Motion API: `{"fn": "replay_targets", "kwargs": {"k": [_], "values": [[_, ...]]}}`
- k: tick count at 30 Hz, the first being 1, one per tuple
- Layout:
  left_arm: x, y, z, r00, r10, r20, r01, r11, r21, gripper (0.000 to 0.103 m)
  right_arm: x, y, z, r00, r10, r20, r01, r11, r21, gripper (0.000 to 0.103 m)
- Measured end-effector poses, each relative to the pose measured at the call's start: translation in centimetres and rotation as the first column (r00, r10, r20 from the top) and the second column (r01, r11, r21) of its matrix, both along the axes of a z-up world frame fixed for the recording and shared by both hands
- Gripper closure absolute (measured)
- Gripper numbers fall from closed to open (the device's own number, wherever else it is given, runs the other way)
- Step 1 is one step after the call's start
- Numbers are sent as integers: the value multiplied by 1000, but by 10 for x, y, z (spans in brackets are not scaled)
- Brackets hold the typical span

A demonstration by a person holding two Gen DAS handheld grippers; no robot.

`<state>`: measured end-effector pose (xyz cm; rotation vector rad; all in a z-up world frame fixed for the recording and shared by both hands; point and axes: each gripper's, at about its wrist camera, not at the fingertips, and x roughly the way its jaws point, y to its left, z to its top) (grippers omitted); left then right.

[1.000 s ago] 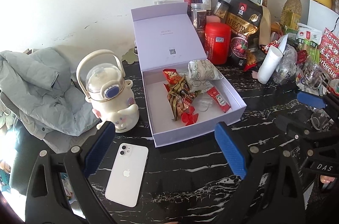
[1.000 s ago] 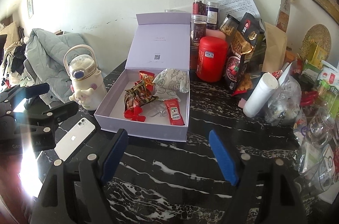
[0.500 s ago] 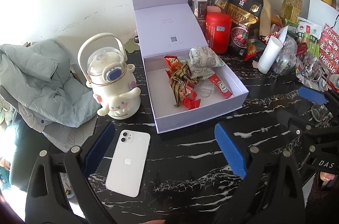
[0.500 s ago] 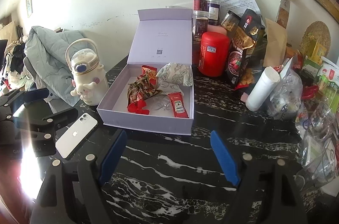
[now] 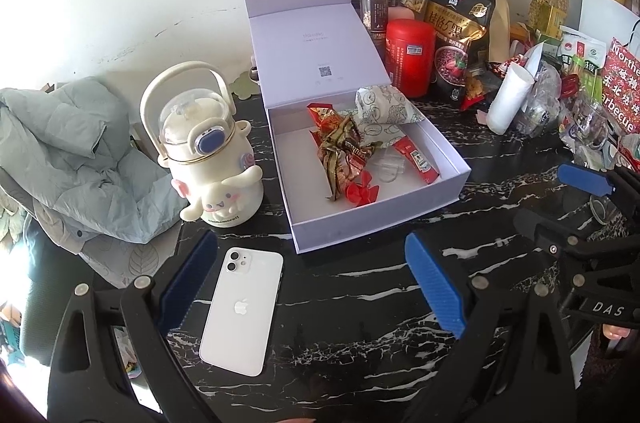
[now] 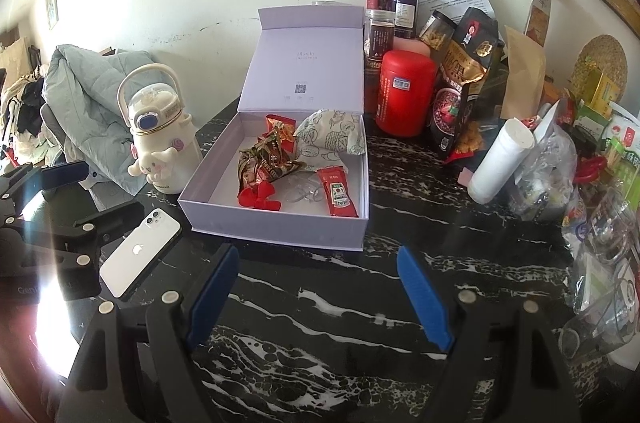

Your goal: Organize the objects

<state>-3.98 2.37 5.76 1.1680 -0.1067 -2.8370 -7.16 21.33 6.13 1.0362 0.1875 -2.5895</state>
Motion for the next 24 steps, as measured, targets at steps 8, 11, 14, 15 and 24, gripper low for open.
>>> {"fn": "replay_targets", "kwargs": {"k": [8, 11, 14, 15, 24], "values": [[-1, 0, 0, 1000, -7, 6, 7, 1000, 16, 8, -1, -1, -1, 1000, 7, -2, -7, 1000, 4, 20], [-2, 0, -1, 1000, -10, 13, 9, 1000, 21, 8, -1, -2, -2, 1000, 13, 4, -13, 1000, 2, 20], [-2, 0, -1, 1000, -12, 12, 12, 1000, 19, 8, -1, -2, -2, 1000, 14, 4, -14, 1000, 6, 20], [-2, 0, -1, 1000, -13, 12, 13, 1000, 15, 8, -1, -2, -2, 1000, 13, 3, -13, 1000, 6, 20], [-1, 2, 0, 1000, -27, 10, 27, 999, 22, 8, -1, -1, -2, 1000, 12, 2, -12, 1000, 6, 20]]}}
